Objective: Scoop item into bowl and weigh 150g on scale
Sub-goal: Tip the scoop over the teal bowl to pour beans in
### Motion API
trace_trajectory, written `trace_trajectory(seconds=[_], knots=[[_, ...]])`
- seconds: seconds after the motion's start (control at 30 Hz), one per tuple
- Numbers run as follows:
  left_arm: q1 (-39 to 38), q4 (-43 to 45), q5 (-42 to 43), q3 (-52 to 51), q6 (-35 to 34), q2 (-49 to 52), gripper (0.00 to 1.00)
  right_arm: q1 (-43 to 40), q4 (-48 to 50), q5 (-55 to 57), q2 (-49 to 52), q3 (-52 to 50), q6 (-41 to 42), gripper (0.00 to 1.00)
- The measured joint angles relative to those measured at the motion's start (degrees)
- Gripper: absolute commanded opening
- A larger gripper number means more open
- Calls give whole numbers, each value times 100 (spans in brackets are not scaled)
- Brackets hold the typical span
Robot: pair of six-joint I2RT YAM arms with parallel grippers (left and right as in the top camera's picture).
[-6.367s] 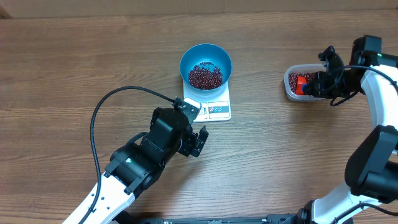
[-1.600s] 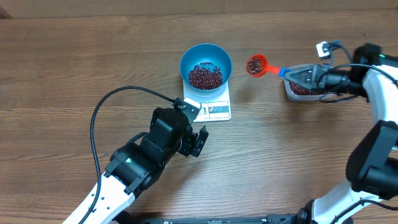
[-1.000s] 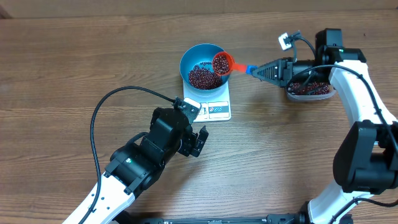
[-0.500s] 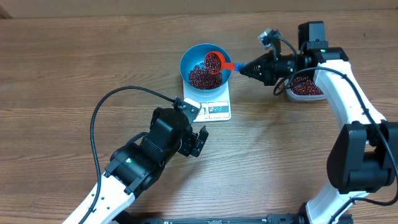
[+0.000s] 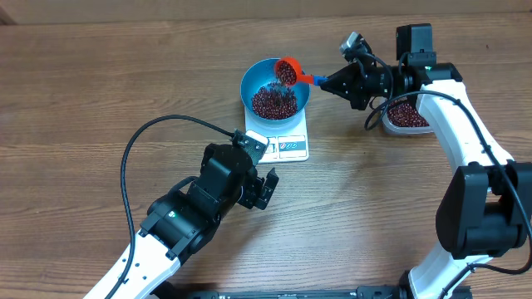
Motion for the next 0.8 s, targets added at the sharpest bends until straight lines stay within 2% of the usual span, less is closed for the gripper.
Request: trace_trajectory(seconds=[0.27,0.5,0.8], knots=[[0,0,2,0,0,0,100,0,11,98,0,0,-1019,4],[2,0,0,0,0,0,99,0,129,120,0,0,-2430,4],[0,0,0,0,0,0,100,0,531,118,0,0,-3147,4]])
